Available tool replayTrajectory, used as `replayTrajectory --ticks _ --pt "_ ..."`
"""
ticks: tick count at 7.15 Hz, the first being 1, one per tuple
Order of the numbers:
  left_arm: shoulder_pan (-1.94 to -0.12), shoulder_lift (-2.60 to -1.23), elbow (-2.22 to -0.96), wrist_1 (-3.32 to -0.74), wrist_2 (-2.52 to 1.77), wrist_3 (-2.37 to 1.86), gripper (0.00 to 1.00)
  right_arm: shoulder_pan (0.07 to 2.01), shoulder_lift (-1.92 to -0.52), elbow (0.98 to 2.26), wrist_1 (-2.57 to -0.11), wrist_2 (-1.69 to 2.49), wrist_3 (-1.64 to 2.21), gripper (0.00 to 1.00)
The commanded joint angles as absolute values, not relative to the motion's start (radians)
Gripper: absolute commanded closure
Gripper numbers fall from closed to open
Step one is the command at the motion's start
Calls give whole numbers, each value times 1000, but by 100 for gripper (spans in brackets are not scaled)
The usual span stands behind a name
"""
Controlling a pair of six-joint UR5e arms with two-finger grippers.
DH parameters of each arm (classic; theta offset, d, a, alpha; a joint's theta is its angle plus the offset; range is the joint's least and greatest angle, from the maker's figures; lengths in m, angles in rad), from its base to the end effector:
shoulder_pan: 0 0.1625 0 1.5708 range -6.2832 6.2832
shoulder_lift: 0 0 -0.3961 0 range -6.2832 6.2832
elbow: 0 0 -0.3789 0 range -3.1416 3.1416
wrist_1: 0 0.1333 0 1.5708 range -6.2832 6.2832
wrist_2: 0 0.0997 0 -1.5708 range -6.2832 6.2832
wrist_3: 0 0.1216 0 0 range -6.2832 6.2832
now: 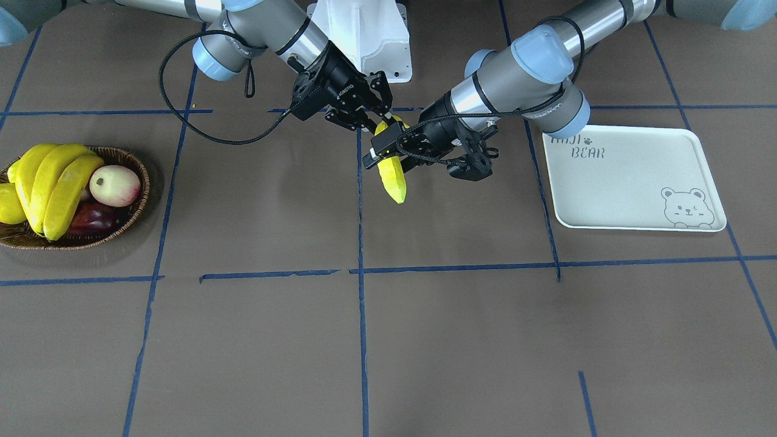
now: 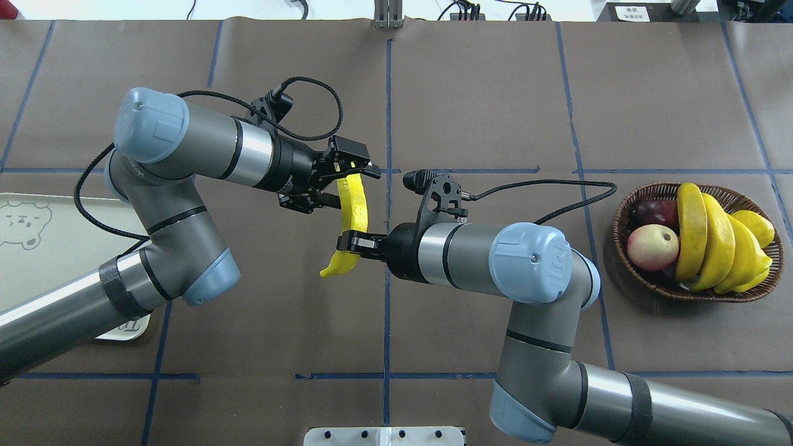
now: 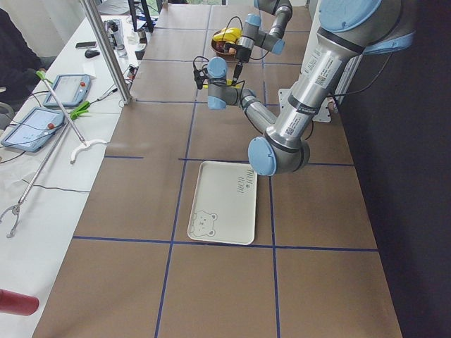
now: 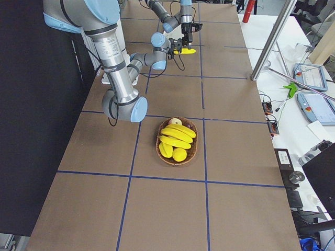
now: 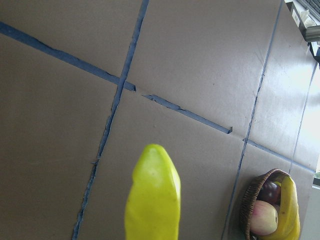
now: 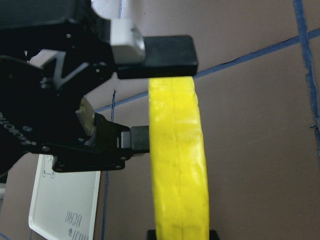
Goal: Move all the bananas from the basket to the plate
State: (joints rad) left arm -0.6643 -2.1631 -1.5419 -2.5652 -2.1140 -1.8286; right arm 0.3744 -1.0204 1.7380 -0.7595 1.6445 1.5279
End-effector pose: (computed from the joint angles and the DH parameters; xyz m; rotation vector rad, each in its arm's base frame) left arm 0.4659 -0.4543 0.1904 -0.1123 1.5636 -0.3037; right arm -0.5297 -0.3417 0.1564 0.2596 -1.5105 0.2078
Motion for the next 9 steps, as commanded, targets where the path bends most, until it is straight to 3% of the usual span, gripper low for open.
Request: replayTrajectory --ticks 1,2,3,4,7,9 --pt "-661 -2161 -1542 -2566 -2109 -1830 97 374 -1022 1740 -758 1646 1525 99" --pt "-661 -2158 -1539 -2563 -2109 -1833 100 377 -1023 1743 -756 1649 1525 88" --pt "-663 -2158 -1539 -2563 -2109 -1838 100 377 -1023 1744 -750 1648 1532 56" --pt "-663 -2158 -1540 -2563 -2109 -1853 100 373 -1023 1744 -752 1647 1537 1" --pt "-695 -2148 -1542 -2554 -2120 -1855 100 374 -1040 1770 -752 1651 1536 0" --pt "-817 -2047 -1548 -2511 -2246 -1842 100 408 -1107 1845 -765 1699 1534 0"
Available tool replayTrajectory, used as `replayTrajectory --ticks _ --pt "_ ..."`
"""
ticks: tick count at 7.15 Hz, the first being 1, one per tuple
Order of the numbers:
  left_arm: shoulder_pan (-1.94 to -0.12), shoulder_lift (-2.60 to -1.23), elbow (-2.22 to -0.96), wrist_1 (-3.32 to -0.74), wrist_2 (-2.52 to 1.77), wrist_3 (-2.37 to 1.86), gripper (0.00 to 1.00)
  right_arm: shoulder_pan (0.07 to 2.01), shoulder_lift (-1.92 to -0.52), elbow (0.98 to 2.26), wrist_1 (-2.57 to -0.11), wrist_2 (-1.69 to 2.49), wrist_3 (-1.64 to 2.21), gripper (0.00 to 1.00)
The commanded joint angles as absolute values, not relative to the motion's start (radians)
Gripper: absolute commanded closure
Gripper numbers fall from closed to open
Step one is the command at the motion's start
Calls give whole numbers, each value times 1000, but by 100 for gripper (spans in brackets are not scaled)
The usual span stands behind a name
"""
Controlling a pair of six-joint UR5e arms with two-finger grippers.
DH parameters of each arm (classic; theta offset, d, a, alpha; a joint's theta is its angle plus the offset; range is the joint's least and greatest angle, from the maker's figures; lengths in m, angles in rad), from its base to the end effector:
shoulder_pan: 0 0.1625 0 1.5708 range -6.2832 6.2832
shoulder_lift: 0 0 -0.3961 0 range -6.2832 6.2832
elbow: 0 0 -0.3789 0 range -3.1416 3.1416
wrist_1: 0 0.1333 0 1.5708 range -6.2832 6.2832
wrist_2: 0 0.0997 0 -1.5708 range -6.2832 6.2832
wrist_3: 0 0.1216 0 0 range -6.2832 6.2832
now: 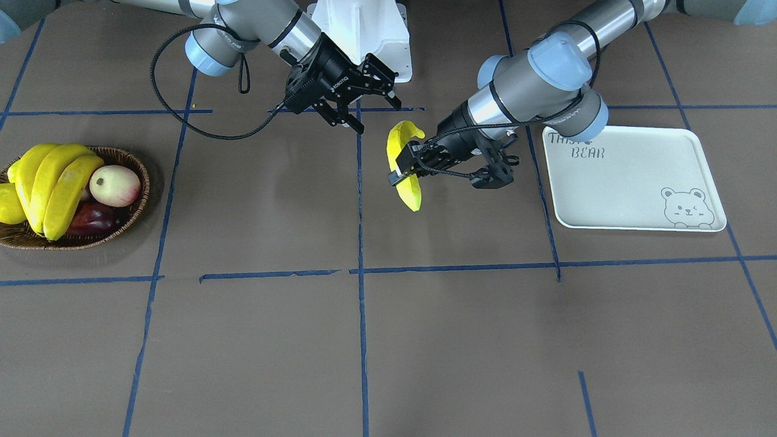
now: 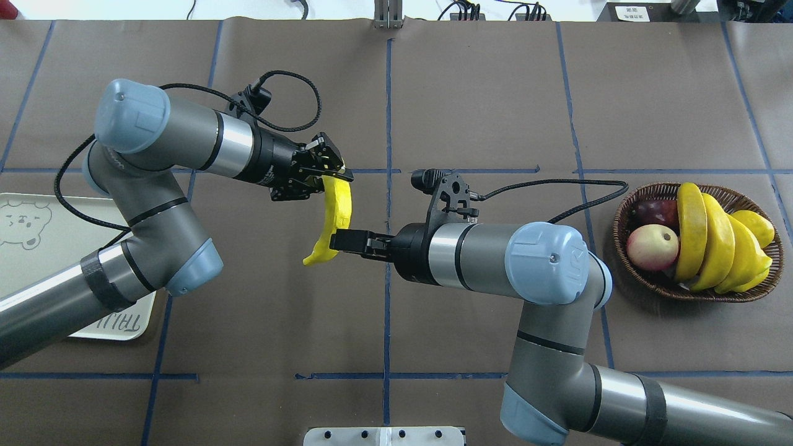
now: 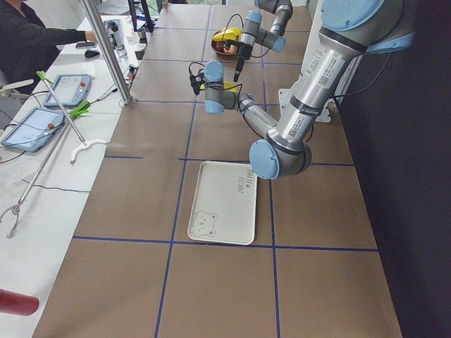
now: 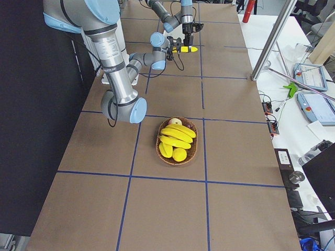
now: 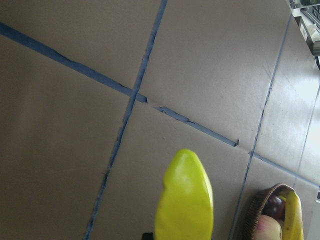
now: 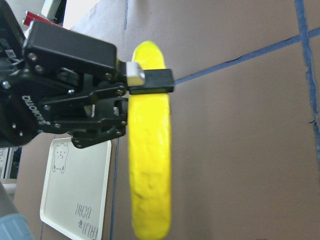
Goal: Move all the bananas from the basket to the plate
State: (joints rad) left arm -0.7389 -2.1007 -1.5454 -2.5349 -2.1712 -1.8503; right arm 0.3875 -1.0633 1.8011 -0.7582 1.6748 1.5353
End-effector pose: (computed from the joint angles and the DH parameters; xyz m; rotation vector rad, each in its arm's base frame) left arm 0.4310 -0.4800 0.2322 -0.1506 1.4907 -0.3823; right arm -0.5060 -0.3369 0.1566 0.2451 -1.5344 0.1978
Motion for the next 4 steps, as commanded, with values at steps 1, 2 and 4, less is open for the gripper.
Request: replayTrajectory --ticks 1,2,4 --pt "-909 -1980 -1563 -2511 -2291 -1806 100 435 -1165 1873 -767 1706 1526 0" --pt "-952 -1851 -1598 -2511 -2302 -1654 100 489 -1216 1887 -769 1738 1523 0" --pt "-1044 -1599 -1621 -2508 -2295 -1302 100 625 -1279 1932 -883 1869 1485 0"
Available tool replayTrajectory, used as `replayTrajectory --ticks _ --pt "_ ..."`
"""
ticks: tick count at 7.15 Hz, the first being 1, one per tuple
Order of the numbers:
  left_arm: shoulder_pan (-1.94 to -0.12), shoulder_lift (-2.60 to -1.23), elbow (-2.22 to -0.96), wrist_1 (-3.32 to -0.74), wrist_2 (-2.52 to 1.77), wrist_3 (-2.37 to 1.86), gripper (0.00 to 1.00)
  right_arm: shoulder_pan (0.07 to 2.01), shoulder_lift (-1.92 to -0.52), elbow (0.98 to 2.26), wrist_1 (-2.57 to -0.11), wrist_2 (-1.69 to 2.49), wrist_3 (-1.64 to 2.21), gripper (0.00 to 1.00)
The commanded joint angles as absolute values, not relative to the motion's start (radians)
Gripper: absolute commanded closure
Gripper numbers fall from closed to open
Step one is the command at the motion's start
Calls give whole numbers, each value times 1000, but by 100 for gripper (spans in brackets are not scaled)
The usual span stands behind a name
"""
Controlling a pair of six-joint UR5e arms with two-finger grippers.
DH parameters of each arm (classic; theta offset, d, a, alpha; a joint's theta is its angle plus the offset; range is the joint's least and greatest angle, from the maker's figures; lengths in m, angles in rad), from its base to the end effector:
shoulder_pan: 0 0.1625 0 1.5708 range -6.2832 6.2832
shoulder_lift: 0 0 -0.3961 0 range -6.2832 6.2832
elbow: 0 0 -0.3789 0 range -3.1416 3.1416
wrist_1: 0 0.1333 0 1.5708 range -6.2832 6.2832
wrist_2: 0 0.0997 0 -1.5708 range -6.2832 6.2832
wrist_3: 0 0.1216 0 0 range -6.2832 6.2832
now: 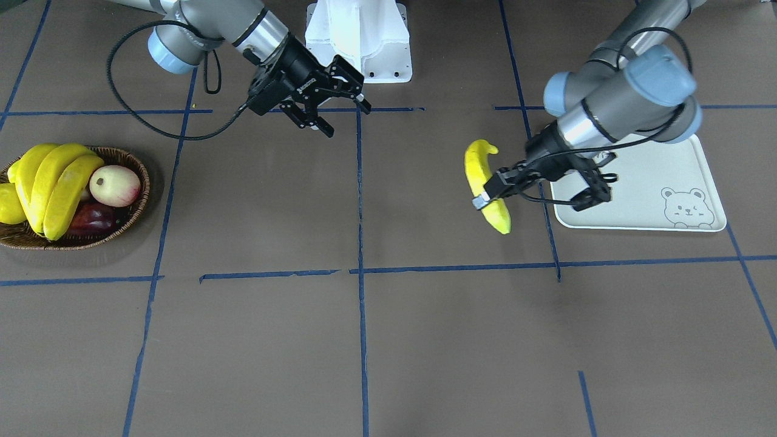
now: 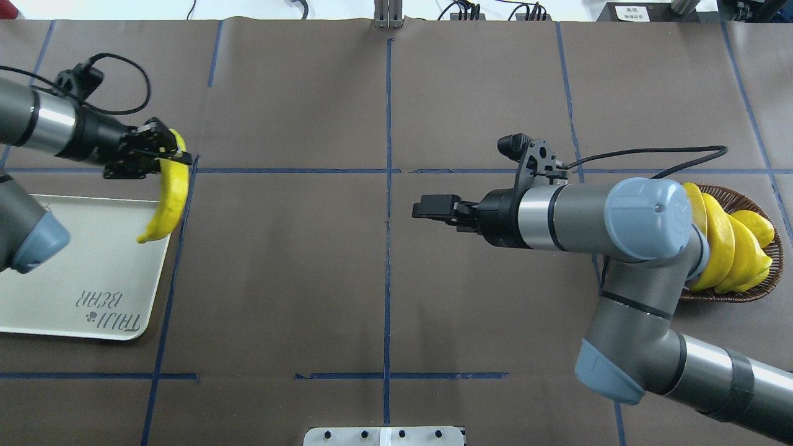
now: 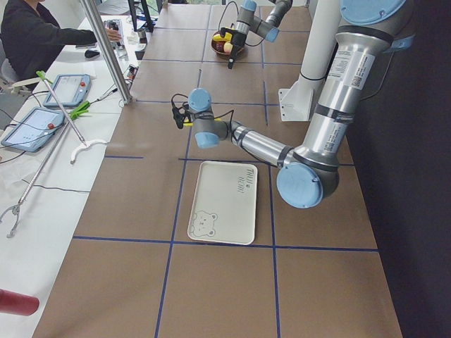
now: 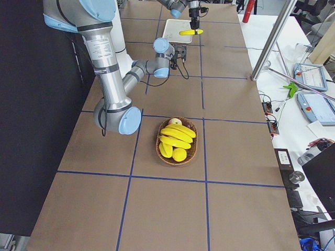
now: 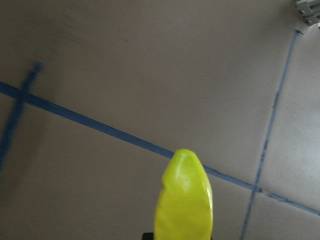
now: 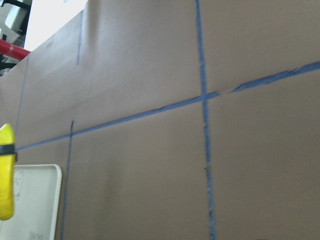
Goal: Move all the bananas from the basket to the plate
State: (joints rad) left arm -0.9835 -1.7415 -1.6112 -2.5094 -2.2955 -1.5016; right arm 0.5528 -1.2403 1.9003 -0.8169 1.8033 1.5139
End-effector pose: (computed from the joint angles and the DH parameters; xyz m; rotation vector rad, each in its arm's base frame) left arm 0.2673 -0.4967 0.4197 -0.0039 1.2685 -0.3735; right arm -0.4216 -0.3838 0.2249 0.2393 -1.4024 0.2454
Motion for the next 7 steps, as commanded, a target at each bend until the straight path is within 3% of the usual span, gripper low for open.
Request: replayTrajectory --ticks 1,3,7 --pt "-1064 -1522 -1617 -2500 -2286 -1179 100 630 -1304 1981 -991 1871 1404 0" --pt "-1068 -1374 -1617 -2500 -2194 -1013 100 643 -1330 2069 -1202 1871 1262 0" --pt "-1060 -1377 -1591 -2499 -2187 -1008 97 683 -1439 2114 -1233 1873 1174 0"
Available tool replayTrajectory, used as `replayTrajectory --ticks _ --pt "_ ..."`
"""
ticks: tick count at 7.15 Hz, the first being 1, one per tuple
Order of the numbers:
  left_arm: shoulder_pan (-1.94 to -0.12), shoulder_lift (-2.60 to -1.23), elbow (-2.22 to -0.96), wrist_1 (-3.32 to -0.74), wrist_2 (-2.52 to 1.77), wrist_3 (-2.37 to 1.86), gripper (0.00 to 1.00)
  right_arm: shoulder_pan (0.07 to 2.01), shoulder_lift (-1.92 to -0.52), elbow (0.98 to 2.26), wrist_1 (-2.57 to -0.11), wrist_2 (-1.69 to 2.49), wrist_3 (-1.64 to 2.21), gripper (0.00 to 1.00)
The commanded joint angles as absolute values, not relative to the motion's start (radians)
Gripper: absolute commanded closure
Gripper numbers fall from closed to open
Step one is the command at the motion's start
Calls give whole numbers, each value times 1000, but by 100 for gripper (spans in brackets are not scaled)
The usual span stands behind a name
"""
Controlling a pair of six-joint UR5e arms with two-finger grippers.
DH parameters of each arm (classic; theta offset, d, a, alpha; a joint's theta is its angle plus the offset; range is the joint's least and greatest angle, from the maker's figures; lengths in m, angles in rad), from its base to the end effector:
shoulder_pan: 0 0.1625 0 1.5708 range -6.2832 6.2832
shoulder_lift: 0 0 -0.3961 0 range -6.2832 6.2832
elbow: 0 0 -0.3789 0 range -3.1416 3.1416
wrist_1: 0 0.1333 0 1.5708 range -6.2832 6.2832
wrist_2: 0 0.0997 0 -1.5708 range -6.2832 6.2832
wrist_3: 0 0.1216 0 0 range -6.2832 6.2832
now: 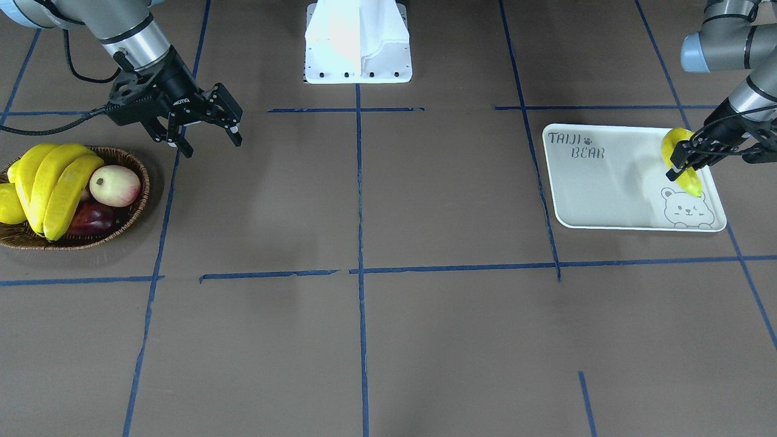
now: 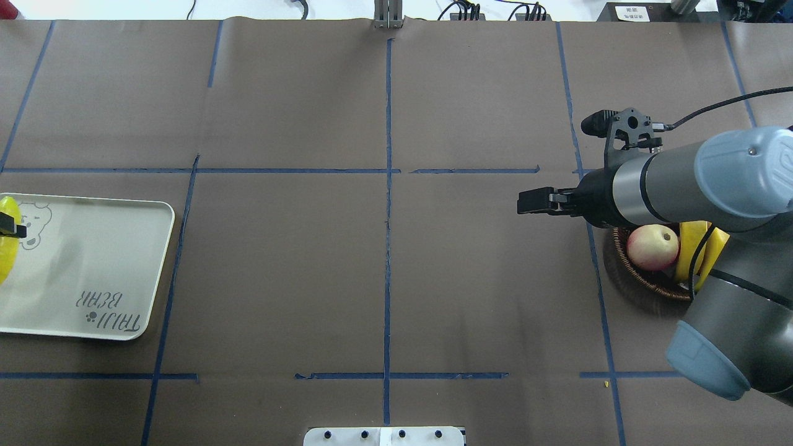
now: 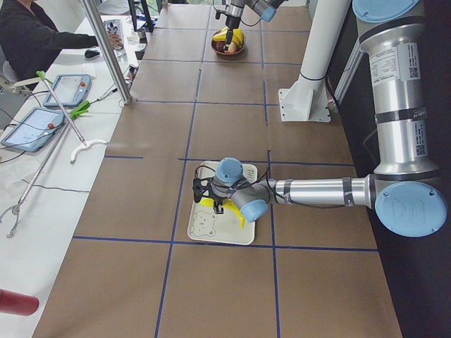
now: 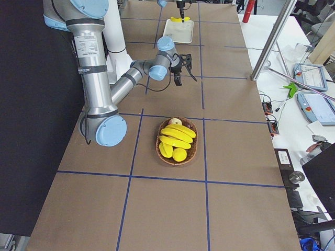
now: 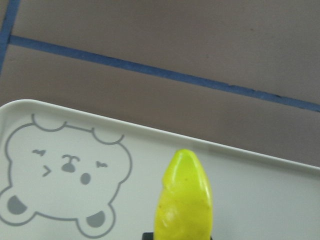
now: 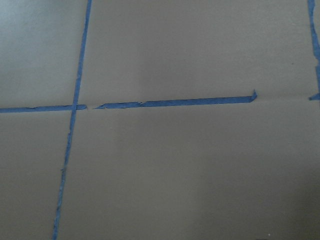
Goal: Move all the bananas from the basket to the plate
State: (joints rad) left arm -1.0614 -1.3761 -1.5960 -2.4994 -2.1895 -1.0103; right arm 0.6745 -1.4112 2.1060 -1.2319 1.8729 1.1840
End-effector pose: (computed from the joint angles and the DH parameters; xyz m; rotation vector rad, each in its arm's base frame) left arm 0.1585 -0.4124 0.6183 0.1270 0.9322 -0.2288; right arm -0.3336 -0.3911 0.2847 0.2820 -1.0228 0.1041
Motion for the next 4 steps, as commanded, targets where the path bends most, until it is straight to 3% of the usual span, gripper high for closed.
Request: replayTrajectory --ticks 1,4 --pt "-1057 -1384 -1573 -2500 -2189 -999 1 698 -1463 2117 -1233 1881 1143 0" --pt "-1058 -1399 -1569 -2500 -2198 -977 1 866 -1619 2112 -1224 2040 912 0"
